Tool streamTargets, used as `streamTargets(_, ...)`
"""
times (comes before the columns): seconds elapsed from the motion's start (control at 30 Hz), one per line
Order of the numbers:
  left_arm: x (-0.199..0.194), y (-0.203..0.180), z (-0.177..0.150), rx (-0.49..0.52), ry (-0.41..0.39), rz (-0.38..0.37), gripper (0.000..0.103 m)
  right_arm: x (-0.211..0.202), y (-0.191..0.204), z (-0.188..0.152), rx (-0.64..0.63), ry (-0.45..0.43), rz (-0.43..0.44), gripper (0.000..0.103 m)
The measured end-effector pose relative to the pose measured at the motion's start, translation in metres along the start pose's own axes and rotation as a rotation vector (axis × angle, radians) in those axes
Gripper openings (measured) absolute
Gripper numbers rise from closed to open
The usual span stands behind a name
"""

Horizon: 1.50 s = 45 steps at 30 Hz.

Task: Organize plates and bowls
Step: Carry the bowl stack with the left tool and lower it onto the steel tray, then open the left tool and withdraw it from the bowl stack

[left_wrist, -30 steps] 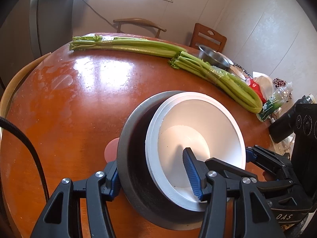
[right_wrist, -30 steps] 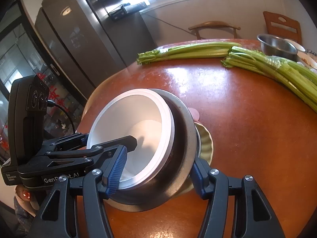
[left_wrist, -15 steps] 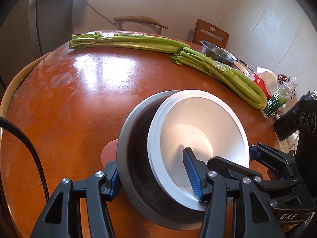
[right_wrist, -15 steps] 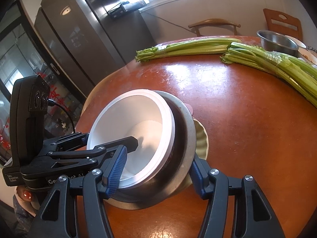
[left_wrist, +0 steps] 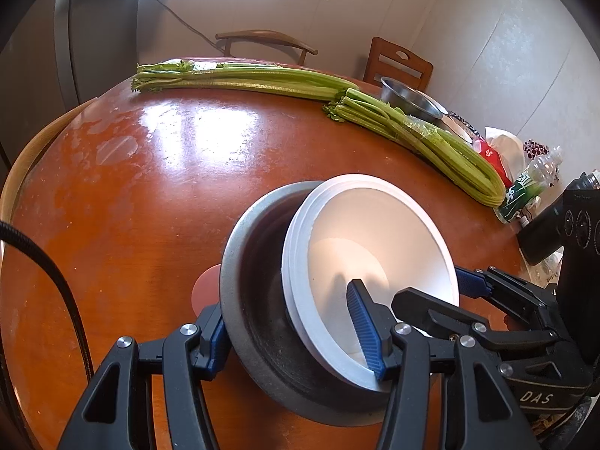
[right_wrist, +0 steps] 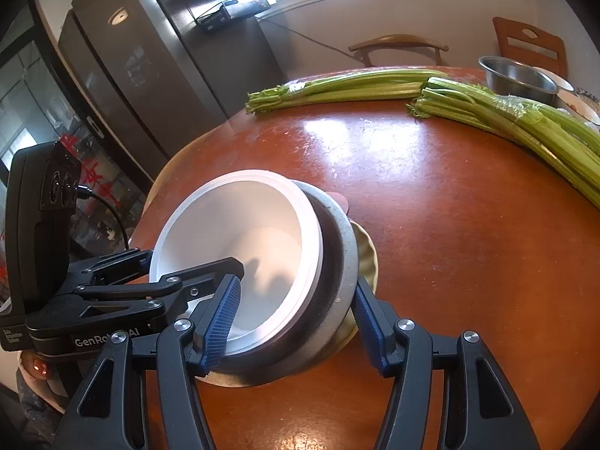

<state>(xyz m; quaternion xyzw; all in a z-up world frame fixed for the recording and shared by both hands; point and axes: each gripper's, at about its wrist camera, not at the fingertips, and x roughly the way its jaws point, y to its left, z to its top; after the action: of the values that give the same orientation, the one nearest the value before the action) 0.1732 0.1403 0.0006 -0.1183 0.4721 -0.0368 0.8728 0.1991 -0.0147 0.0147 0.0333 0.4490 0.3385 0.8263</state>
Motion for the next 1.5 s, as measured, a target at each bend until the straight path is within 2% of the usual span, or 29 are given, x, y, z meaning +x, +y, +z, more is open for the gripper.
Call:
streamTargets(0.43,-0.015,0.001,-0.003,0.000,-0.038,0.028,0.058,0.001,0.001,0.000,-0.024,-0.007,-0.027,0.063)
streamTargets(0.53,-0.024,0.002,-0.004,0.005,-0.071,0.078,0.061,0.002,0.001,0.000,-0.027,-0.005,-0.024,0.063)
streamTargets(0.97,-0.049,-0.001,-0.018,-0.003,-0.141,0.132,0.061,-0.012,0.001,-0.002,-0.011,-0.029,-0.025,0.063)
streamTargets(1.2,-0.070,-0.019,-0.042,0.001,-0.207,0.194,0.062,-0.048,0.010,-0.018,-0.057,-0.125,-0.075,0.063)
streamTargets(1.33,-0.077,-0.037,-0.064,0.015,-0.227,0.217,0.063,-0.072,0.023,-0.040,-0.117,-0.187,-0.124,0.064)
streamTargets(1.5,-0.077,-0.051,-0.094,0.003,-0.214,0.202,0.063,-0.083,0.027,-0.068,-0.149,-0.175,-0.159,0.066)
